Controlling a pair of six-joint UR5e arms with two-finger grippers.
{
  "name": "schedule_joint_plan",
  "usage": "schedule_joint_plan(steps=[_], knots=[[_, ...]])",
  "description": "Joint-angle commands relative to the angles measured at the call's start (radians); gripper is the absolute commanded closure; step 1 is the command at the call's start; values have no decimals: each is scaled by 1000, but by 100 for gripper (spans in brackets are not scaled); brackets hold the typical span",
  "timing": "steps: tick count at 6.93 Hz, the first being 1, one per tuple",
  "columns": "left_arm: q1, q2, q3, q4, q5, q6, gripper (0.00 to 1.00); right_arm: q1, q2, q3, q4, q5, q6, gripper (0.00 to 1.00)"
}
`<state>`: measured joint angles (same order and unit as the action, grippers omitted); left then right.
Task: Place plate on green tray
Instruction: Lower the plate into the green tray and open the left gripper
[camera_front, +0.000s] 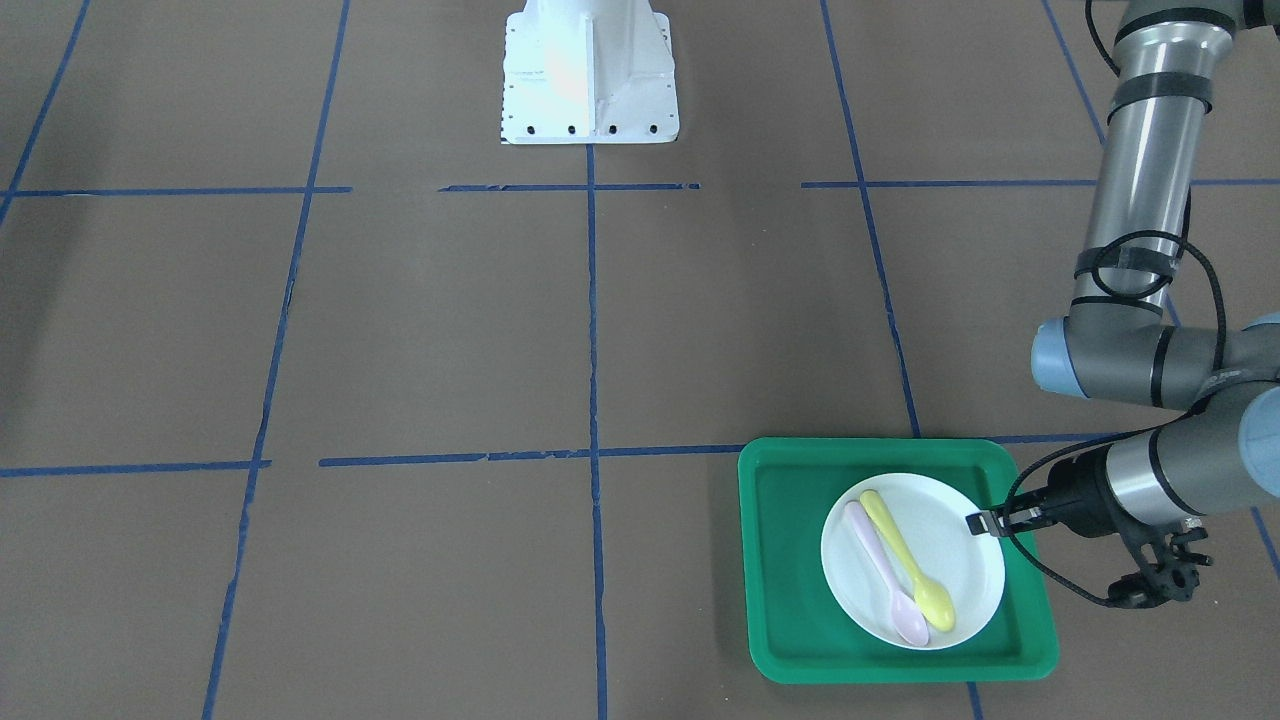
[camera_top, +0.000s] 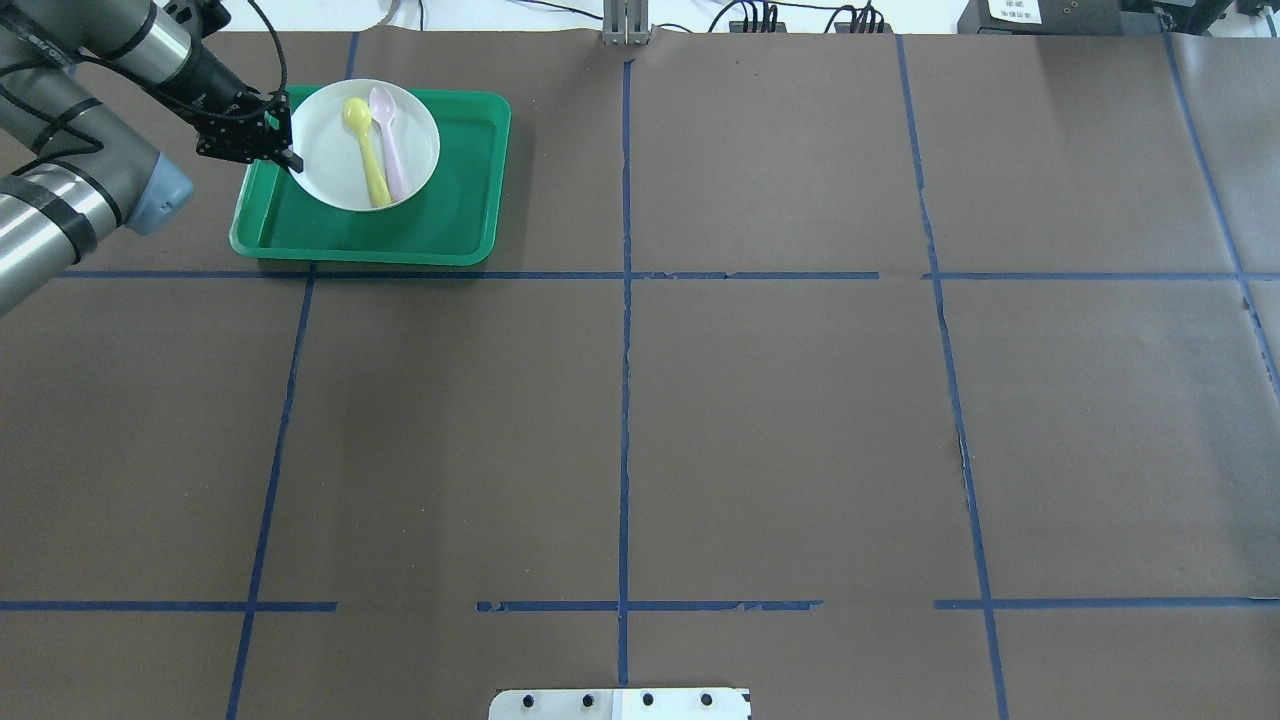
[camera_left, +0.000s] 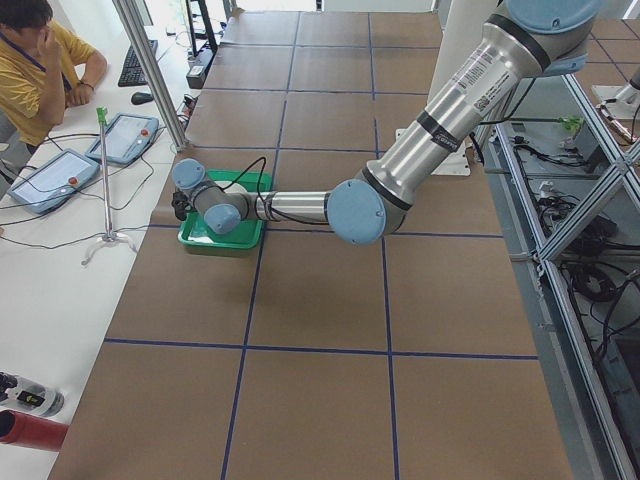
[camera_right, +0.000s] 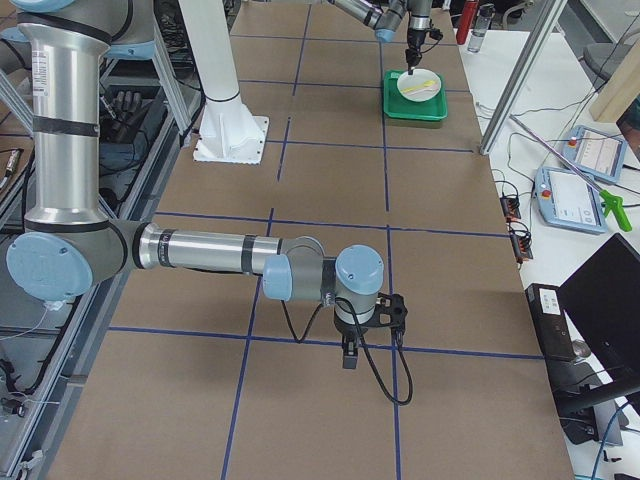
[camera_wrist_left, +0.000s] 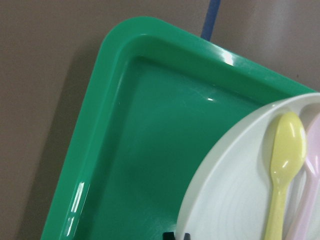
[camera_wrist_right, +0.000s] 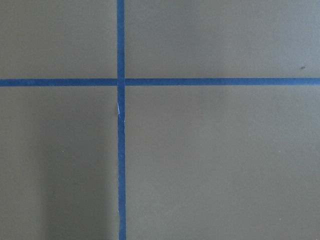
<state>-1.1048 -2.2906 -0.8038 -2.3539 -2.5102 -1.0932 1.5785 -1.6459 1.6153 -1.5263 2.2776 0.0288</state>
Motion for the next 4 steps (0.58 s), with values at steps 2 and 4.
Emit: schedule_joint_plan(steps=[2, 4], knots=[[26, 45, -14, -44, 4, 0, 96, 0, 0, 0, 0, 0, 0, 0], [28, 89, -64, -47, 4, 3, 1, 0, 0, 0, 0, 0, 0, 0]])
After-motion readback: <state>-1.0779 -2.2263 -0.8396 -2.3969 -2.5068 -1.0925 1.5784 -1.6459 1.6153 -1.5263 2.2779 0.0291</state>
